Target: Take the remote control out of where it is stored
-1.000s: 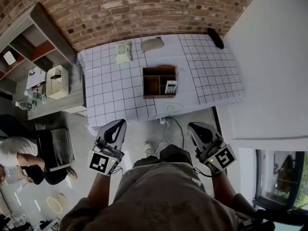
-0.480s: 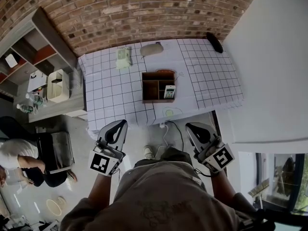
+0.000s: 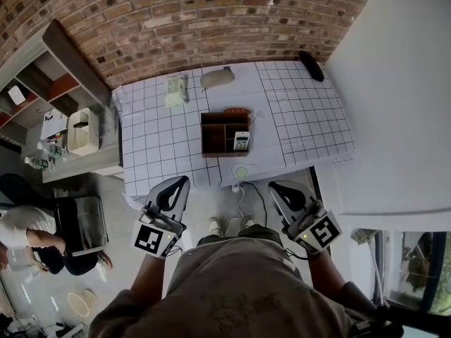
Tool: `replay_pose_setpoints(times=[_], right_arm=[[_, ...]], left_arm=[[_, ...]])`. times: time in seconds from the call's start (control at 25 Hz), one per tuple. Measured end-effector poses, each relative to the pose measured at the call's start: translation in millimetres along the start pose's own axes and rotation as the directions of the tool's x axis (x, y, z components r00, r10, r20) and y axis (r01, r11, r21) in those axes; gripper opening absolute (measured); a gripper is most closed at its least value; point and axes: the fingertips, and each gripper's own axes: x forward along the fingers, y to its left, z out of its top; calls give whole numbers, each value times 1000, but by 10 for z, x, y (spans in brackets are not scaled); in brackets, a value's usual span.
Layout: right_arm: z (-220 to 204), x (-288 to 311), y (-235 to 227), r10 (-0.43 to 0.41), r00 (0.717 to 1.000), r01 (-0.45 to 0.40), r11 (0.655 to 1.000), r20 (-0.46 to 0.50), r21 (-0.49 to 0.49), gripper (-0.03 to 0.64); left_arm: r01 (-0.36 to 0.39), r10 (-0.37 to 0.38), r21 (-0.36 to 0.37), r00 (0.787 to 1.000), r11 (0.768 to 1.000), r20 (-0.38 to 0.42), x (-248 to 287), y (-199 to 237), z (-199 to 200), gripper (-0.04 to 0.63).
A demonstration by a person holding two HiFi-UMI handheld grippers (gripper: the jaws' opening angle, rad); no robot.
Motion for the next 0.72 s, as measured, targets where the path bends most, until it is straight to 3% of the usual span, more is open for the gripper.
replay_pose_setpoints(times=[0.72], right_arm=[[31, -351, -512, 42, 998, -42, 999, 45, 5, 11]], left_arm=[[-26, 27, 24, 1000, 999, -9, 392, -550, 139, 5]])
